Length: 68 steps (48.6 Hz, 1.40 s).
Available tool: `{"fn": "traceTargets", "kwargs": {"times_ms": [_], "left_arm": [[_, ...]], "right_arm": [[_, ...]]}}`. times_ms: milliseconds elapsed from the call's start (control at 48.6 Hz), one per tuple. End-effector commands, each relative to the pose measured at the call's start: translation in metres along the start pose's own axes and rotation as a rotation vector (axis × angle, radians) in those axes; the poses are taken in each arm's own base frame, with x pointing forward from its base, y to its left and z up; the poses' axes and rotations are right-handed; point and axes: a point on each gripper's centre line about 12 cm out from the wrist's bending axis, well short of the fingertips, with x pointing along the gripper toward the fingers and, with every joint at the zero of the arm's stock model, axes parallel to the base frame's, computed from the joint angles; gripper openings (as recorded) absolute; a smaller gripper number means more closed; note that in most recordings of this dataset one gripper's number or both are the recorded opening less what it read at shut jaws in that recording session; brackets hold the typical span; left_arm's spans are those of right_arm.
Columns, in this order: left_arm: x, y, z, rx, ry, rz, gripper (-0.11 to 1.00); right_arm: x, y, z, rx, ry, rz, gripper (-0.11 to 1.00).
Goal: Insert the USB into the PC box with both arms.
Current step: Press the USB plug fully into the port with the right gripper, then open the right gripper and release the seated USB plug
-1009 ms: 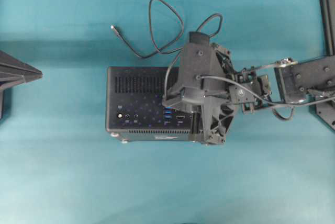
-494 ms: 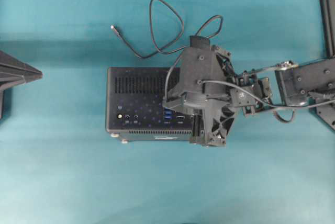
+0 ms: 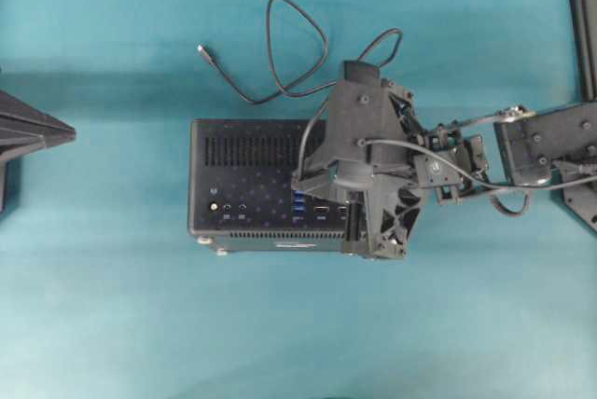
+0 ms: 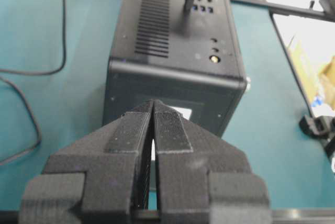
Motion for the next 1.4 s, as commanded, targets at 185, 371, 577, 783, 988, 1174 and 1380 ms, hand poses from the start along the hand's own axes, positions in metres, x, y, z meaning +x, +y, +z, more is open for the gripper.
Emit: {"fn": "traceTargets", "kwargs": {"times_ms": [185,371,577,783,988,1174,1380], "left_arm": [[0.001,-0.001,0.005,0.002,-0.011,-0.002,0.00],[0.001,-0.001,0.004,-0.002,-0.009,-0.001,0.00],[0.001,0.000,0.004,0.000,-0.009,0.000,0.00],[0.001,-0.001,0.005,-0.002,-0.012,-0.002,0.00],[0.001,-0.001,0.004,-0.002,-0.012,-0.002,0.00],[0.000,-0.001,0.006,-0.002,-0.015,-0.001,0.00],[0.000,-0.001,0.005,-0.002,-0.017,-0.003,0.00]], "right_arm": [[0.006,-0.002,-0.005,0.017,0.027,-0.007,0.08],[0.006,-0.015,-0.001,0.040,0.026,-0.032,0.08],[0.006,-0.007,-0.005,0.032,0.034,-0.017,0.08],[0.003,0.016,-0.007,-0.004,0.023,0.035,0.08],[0.003,0.010,-0.007,0.004,0.021,0.024,0.08],[0.001,-0.012,-0.001,0.038,0.007,-0.017,0.08],[0.001,-0.017,0.000,0.048,0.005,-0.024,0.08]]}}
